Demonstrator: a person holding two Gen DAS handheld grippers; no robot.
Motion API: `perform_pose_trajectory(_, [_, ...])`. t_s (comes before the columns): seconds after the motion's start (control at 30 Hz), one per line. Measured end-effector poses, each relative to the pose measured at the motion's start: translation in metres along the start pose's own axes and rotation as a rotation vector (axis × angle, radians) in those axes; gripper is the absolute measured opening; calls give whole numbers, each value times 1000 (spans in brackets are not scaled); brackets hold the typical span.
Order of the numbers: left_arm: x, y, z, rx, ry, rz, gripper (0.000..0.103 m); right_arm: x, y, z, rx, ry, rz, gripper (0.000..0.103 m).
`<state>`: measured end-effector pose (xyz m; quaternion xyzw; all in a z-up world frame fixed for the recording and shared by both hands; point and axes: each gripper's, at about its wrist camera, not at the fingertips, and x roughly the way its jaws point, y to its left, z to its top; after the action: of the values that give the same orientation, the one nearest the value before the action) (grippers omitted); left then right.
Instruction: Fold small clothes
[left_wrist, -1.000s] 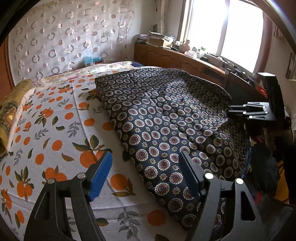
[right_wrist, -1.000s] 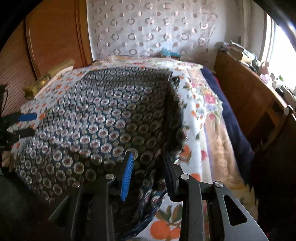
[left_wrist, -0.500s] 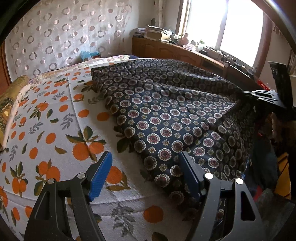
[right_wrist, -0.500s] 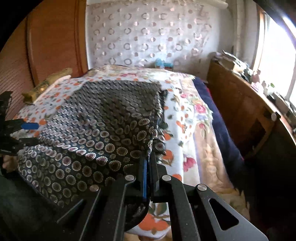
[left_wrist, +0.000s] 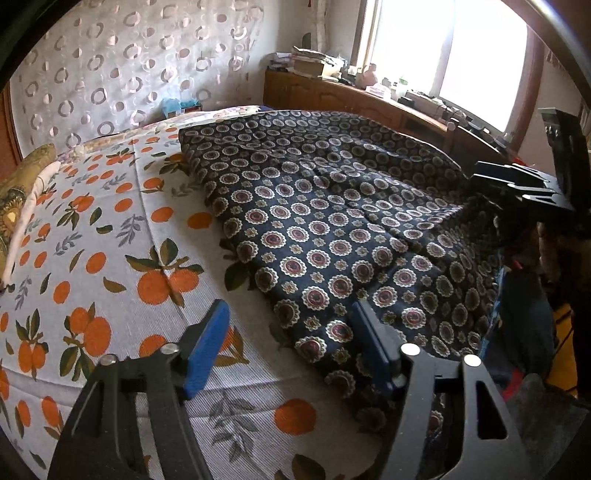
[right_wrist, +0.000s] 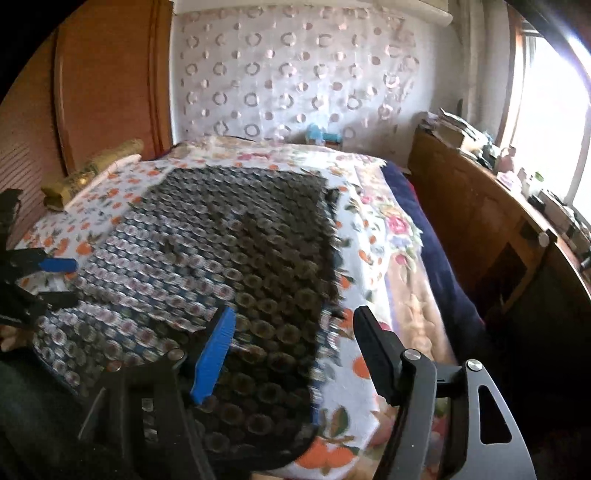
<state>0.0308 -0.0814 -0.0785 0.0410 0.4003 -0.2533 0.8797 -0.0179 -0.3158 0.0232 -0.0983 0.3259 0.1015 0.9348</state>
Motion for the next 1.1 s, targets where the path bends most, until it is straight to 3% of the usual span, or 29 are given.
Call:
perform_pose_trajectory(0.13, [-5, -3, -5, -1, 8, -44, 48, 3, 22, -2, -23, 0, 65, 69])
perform_pose_trajectory(0.3, [-11, -9, -11, 2, 29, -109, 36, 11, 47, -10, -64, 35, 121, 69])
perform_pose_trajectory(0.43, [-13, -12, -9, 5, 47, -149, 5, 18, 58, -15, -67, 49, 145, 69])
perform_pose_trajectory(0.57, [-31, -17, 15, -8, -21, -190, 4, 20, 56, -13, -63, 48, 174, 69])
perform_pose_trajectory(0.77, [-44, -28, 76, 27, -128, -181, 4, 2, 57, -5, -61, 6, 212, 69])
perform_pose_trajectory(0.93, [-22, -22, 117, 8, -145, -165, 4, -16, 60, 1, -69, -37, 228, 71])
perform_pose_trajectory(1.1, [-5, -9, 128, -38, -132, -142, 4, -13, 63, -5, -83, -34, 236, 72])
